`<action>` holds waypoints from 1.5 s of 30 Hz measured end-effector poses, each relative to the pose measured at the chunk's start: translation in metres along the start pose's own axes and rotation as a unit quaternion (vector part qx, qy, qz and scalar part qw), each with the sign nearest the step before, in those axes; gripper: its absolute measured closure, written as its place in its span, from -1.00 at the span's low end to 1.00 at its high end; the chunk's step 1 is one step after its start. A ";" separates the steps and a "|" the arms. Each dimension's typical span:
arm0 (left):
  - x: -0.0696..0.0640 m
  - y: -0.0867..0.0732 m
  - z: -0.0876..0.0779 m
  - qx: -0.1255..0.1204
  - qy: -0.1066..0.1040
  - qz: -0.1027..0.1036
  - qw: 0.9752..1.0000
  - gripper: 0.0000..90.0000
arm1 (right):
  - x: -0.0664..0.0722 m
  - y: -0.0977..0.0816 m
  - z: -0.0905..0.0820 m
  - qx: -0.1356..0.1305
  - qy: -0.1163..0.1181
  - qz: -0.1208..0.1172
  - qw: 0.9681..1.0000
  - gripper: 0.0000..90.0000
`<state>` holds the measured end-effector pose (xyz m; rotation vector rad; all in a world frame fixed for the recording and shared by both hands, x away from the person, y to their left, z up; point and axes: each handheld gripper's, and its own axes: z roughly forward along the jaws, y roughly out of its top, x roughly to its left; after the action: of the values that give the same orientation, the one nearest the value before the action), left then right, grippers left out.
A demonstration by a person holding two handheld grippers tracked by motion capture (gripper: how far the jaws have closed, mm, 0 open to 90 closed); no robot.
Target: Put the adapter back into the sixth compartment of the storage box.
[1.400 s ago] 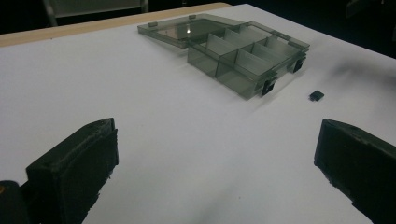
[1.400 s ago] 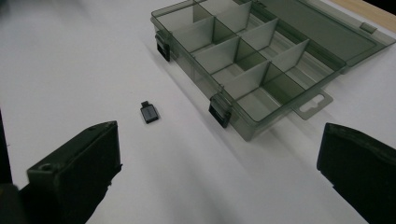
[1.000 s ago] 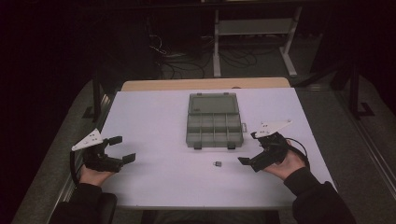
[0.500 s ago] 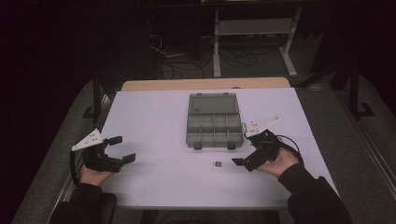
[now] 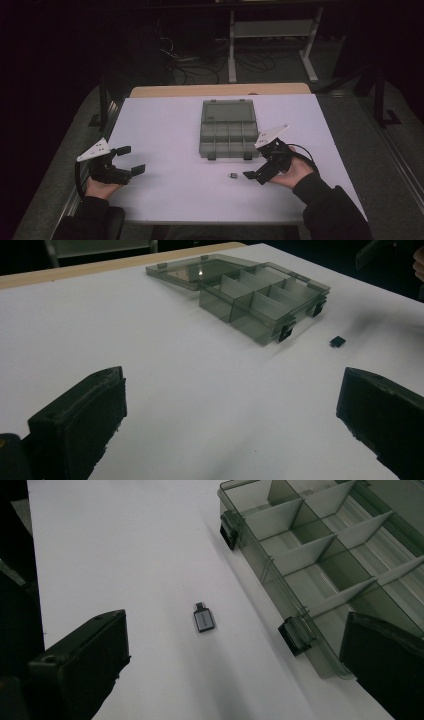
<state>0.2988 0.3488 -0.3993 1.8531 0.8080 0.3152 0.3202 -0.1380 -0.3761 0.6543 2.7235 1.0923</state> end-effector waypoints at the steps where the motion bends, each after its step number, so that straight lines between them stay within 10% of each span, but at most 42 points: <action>1: 0.000 0.000 0.000 0.000 0.000 0.000 1.000 -1.00 | 0.001 0.002 0.004 0.007 0.006 -0.003 1.000 -1.00; 45: 0.000 0.000 0.000 0.001 -0.001 0.004 1.000 -1.00 | 0.007 0.010 0.060 0.089 0.059 -0.041 0.993 -0.77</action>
<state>0.2989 0.3485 -0.3993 1.8586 0.8006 0.3177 0.3339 -0.0911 -0.4131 0.5088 2.9450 0.9040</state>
